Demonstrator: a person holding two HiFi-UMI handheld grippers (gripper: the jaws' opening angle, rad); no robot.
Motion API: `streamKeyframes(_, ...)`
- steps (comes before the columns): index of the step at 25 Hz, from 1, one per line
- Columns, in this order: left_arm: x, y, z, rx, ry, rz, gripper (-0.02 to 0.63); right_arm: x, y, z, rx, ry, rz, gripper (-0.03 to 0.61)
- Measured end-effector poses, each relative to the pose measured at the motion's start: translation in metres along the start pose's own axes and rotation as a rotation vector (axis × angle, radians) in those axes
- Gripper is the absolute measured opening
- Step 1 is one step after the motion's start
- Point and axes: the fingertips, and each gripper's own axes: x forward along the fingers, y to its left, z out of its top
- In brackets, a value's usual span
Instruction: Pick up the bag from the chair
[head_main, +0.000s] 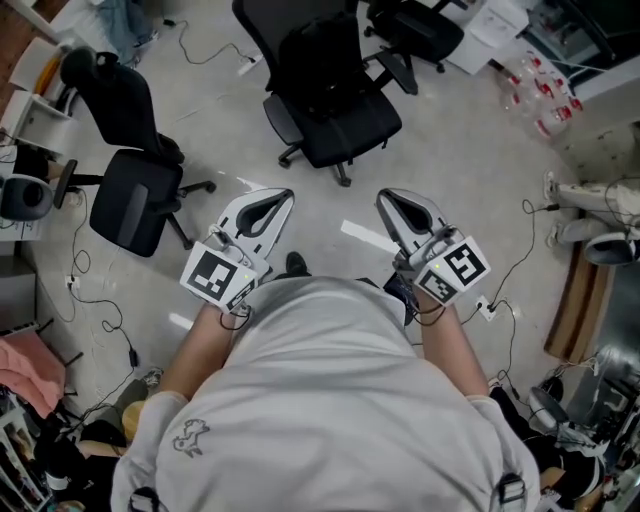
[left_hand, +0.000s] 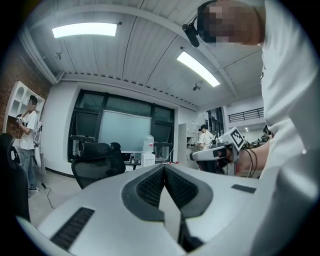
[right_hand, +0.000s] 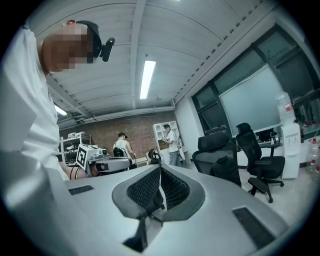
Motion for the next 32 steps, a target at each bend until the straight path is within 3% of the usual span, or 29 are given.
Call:
streamKeyframes(12, 0.014, 0.071, -0.001, -0.001, 0.015, -0.037, 0.011, 0.065, -0.026, 0.020, -0.017, -0.043, -0.045, 0.034)
streamKeyframes(23, 0.076, 0.138, 0.002, 0.001, 0.031, 0.008, 0.011, 0.127, -0.108, 0.036, -0.025, -0.013, 0.007, 0.035)
streamKeyframes(32, 0.157, 0.188, 0.007, -0.011, 0.050, 0.050, 0.011, 0.159, -0.191, 0.049, -0.009, 0.050, 0.081, 0.035)
